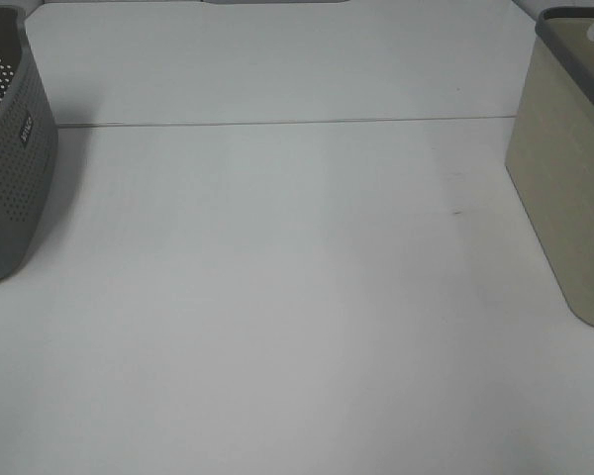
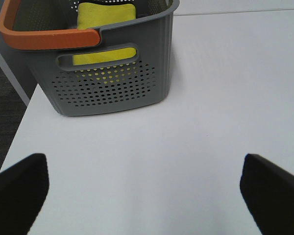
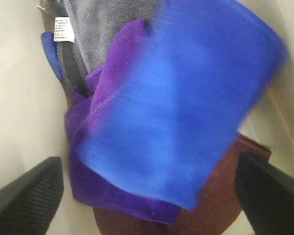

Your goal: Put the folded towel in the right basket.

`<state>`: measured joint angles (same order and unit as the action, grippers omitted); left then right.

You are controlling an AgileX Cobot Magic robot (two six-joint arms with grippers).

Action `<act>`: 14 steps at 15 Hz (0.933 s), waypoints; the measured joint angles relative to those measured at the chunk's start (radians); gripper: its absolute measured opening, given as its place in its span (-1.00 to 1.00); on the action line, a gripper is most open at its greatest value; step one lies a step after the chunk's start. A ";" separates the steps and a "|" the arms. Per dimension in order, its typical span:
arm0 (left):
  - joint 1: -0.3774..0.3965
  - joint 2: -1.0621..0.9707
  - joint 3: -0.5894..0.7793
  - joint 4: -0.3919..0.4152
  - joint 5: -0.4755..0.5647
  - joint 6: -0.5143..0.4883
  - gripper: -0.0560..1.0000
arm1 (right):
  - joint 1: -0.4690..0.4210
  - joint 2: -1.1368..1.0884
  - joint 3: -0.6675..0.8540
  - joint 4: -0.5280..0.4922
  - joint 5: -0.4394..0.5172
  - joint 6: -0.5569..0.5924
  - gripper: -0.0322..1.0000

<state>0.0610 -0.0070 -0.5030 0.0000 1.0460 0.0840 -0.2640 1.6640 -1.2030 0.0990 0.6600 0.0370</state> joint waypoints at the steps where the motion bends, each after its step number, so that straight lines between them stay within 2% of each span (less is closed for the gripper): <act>1: 0.000 0.000 0.000 0.000 0.000 0.000 0.98 | 0.000 0.000 0.000 0.000 0.000 0.000 0.85; 7: 0.000 0.000 0.000 0.000 0.000 0.000 0.98 | 0.000 -0.036 0.000 0.005 0.021 0.000 0.86; 8: 0.000 0.000 0.000 0.000 0.000 0.000 0.98 | 0.000 -0.068 0.000 0.023 0.023 0.000 0.86; 9: 0.000 0.000 0.000 0.000 0.000 0.000 0.98 | 0.000 -0.161 0.000 0.107 0.037 -0.011 0.86; 12: 0.000 0.000 0.000 0.000 0.000 0.000 0.98 | 0.034 -0.336 0.000 0.271 0.052 -0.180 0.86; 14: 0.000 0.000 0.000 0.000 0.000 0.000 0.98 | 0.154 -0.457 0.000 0.319 0.054 -0.320 0.86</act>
<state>0.0610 -0.0070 -0.5030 0.0000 1.0460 0.0840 -0.1100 1.2070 -1.2030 0.4180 0.7140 -0.2830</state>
